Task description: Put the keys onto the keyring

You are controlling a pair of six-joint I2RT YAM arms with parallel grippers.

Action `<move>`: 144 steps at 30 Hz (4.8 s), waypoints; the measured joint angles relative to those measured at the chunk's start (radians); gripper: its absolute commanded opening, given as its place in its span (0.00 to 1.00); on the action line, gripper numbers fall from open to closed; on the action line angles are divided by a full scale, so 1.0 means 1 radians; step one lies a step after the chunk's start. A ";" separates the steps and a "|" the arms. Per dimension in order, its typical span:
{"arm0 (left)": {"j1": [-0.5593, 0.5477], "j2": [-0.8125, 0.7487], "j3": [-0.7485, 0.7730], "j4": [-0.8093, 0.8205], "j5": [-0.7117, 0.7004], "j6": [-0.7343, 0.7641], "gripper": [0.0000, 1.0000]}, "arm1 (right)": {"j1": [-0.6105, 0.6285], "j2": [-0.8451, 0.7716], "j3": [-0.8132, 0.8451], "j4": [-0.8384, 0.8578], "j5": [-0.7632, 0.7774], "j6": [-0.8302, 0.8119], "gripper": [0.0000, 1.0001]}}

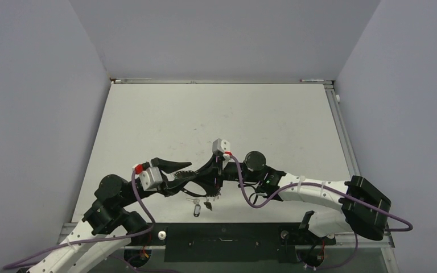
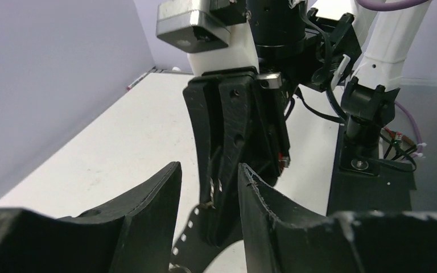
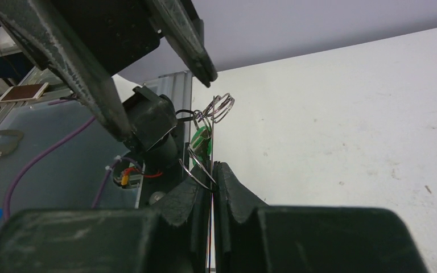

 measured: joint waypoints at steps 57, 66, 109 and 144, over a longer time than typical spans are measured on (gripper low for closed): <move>-0.001 -0.003 -0.045 0.029 0.083 0.169 0.12 | 0.091 -0.086 0.018 -0.114 0.146 0.021 0.05; 0.000 -0.003 -0.045 0.032 0.084 0.164 0.01 | 0.097 -0.087 0.023 -0.118 0.152 0.022 0.05; -0.001 0.106 0.069 -0.193 -0.002 0.108 0.00 | 0.136 -0.271 0.119 -0.603 0.273 -0.431 0.49; -0.001 0.135 0.098 -0.260 -0.004 0.109 0.00 | 0.136 -0.159 0.164 -0.552 0.210 -0.576 0.32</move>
